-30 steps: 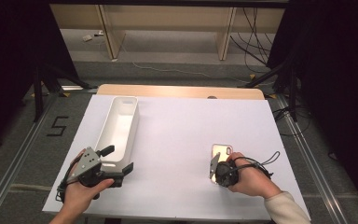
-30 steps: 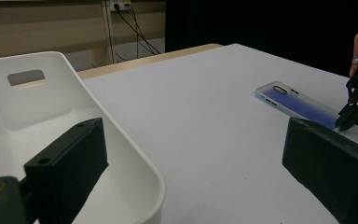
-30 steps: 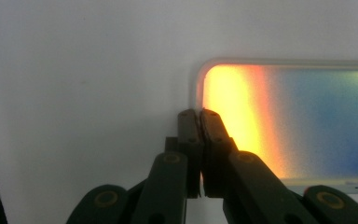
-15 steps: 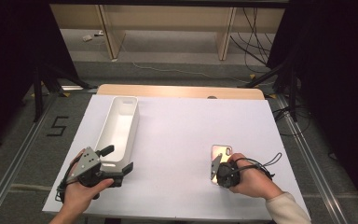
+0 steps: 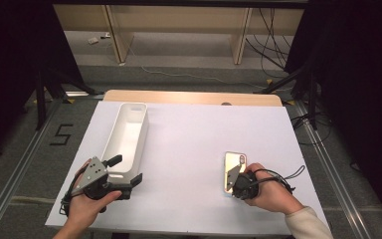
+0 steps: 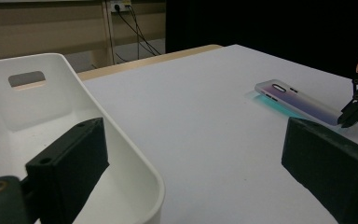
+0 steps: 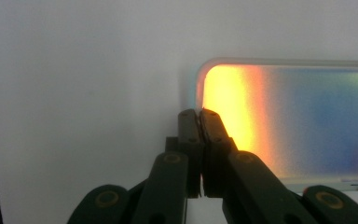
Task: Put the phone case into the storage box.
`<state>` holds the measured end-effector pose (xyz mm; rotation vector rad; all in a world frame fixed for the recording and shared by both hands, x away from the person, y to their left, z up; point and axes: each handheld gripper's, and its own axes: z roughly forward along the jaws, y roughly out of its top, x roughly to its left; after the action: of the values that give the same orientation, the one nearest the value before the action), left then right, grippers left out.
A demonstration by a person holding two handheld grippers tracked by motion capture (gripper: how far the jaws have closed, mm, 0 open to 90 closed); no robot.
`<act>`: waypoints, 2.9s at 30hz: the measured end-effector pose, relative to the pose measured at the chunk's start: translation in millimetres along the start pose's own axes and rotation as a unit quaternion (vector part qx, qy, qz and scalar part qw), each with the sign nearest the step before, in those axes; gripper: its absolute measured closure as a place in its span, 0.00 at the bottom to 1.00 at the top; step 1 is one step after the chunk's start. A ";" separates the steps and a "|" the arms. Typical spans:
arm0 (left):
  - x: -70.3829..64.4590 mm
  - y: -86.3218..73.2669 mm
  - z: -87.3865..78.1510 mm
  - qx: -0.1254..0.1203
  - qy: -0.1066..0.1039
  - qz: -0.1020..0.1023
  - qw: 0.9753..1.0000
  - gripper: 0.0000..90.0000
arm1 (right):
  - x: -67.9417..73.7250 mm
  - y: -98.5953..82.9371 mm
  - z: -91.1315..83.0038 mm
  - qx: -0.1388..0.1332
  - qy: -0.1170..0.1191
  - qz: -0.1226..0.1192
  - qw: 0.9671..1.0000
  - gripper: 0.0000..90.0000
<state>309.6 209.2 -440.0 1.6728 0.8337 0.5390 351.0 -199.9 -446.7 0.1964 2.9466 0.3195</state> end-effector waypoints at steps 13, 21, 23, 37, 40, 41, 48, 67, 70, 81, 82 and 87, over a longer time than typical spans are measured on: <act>-0.7 0.7 1.1 -0.004 0.001 -0.005 1.000 0.07 | 3.0 -2.0 -8.4 -0.038 -0.021 0.006 0.999 0.99; -0.7 0.4 0.2 -0.003 0.005 -0.009 1.000 0.07 | 2.8 0.9 -11.0 -0.060 -0.035 0.000 0.998 0.99; -0.8 0.4 -0.5 -0.003 0.005 -0.008 1.000 0.07 | 2.9 2.1 -12.2 -0.068 -0.038 -0.003 0.997 0.99; -1.7 -0.1 -1.9 -0.006 0.000 -0.007 1.000 0.07 | 4.3 9.6 -17.3 -0.101 -0.064 0.002 0.993 0.99; -1.9 0.3 -2.5 -0.008 0.000 -0.007 1.000 0.07 | 5.6 12.1 -17.0 -0.107 -0.071 0.003 0.992 0.99; -1.8 0.3 -2.6 -0.008 0.001 -0.007 1.000 0.07 | 5.5 13.2 -16.8 -0.109 -0.070 0.002 0.992 0.99; -2.2 0.7 -1.6 -0.009 -0.001 -0.005 1.000 0.07 | 6.4 21.4 -16.8 -0.128 -0.083 -0.003 0.988 0.99; -3.3 2.1 -0.6 -0.010 -0.002 -0.007 1.000 0.07 | 9.5 49.6 -11.1 -0.167 -0.091 -0.027 0.981 0.99; -3.0 2.7 -0.9 -0.009 -0.001 -0.008 1.000 0.07 | 8.7 54.8 -11.9 -0.176 -0.092 -0.028 0.980 0.99; -3.3 8.3 -0.8 -0.014 0.001 -0.011 1.000 0.08 | 8.1 72.6 -10.3 -0.190 -0.095 -0.039 0.976 0.99; -3.6 9.3 -0.2 -0.017 -0.001 -0.012 1.000 0.08 | 8.1 72.6 -10.3 -0.190 -0.095 -0.039 0.976 0.99; -5.0 11.9 2.2 -0.016 0.000 -0.010 1.000 0.09 | 6.7 78.5 -9.7 -0.191 -0.095 -0.044 0.976 0.99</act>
<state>310.9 202.6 -428.8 1.6344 0.8365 0.5351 351.5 -124.9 -420.9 0.0412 2.6317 0.7936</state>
